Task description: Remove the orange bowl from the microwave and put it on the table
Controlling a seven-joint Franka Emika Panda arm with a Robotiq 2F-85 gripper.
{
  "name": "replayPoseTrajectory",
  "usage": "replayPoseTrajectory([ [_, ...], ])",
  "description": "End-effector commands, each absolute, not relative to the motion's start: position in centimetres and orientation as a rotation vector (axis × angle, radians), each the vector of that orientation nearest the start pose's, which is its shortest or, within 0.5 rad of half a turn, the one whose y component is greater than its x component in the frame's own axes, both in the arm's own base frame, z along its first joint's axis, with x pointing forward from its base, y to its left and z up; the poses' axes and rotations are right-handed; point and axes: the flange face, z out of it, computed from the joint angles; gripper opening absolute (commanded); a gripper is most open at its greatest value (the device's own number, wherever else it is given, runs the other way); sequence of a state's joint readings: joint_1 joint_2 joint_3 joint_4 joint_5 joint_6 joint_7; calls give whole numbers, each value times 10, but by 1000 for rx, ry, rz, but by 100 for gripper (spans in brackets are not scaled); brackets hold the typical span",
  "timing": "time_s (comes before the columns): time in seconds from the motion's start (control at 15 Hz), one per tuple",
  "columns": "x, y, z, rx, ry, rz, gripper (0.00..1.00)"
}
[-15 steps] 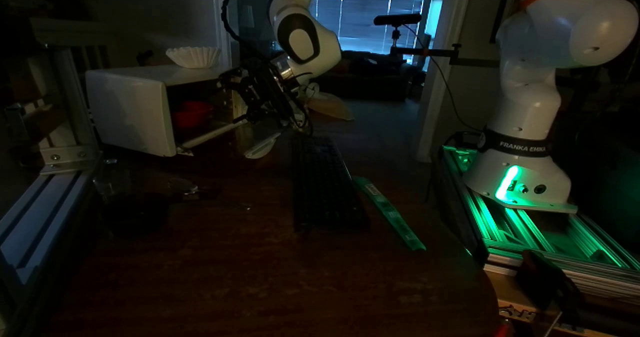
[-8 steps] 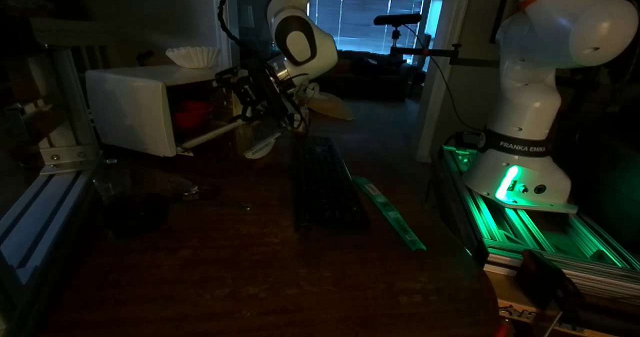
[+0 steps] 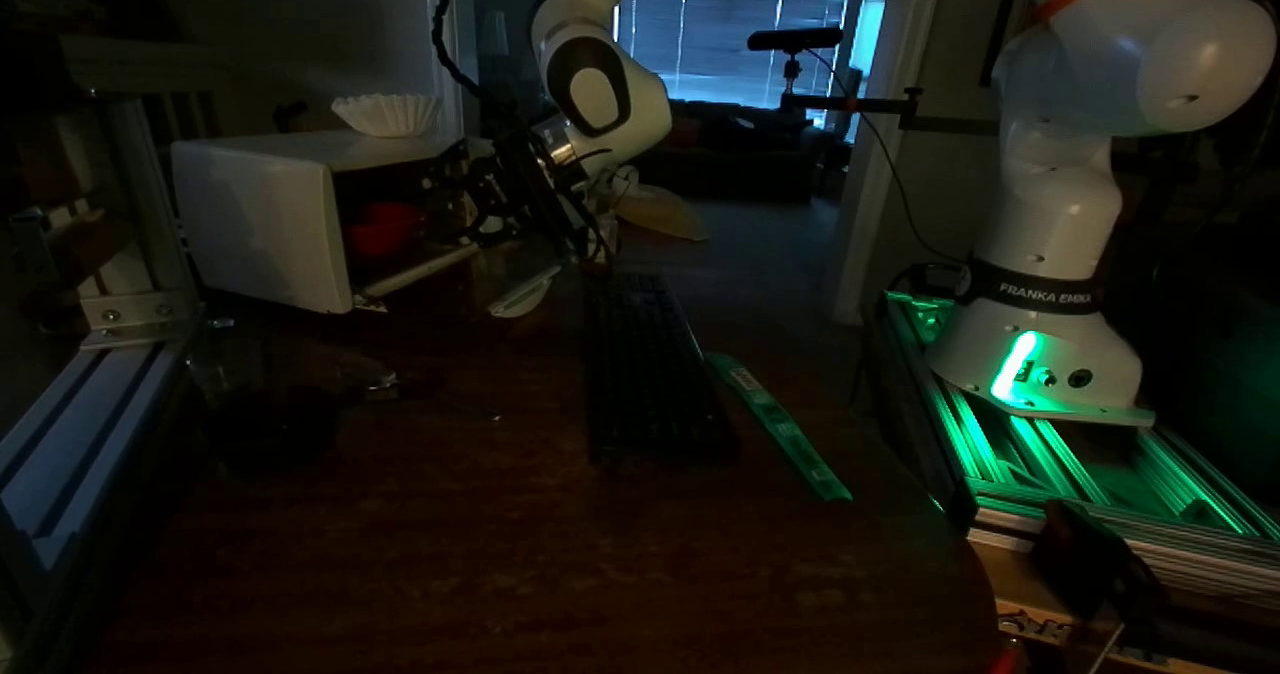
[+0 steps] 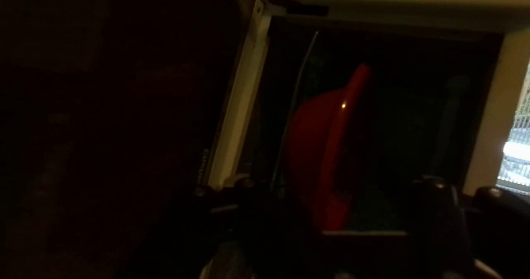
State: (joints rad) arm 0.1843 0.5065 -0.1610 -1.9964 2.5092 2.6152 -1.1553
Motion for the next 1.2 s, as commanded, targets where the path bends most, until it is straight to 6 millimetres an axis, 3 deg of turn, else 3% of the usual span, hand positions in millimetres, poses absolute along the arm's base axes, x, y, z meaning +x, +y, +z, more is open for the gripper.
replayPoseTrajectory([
  [0.0,601,-3,191,-1763,1177,-781,55],
  [0.4,611,-6,191,-1716,1170,-777,64],
  [1.13,612,1,175,-1663,1147,-733,61],
])
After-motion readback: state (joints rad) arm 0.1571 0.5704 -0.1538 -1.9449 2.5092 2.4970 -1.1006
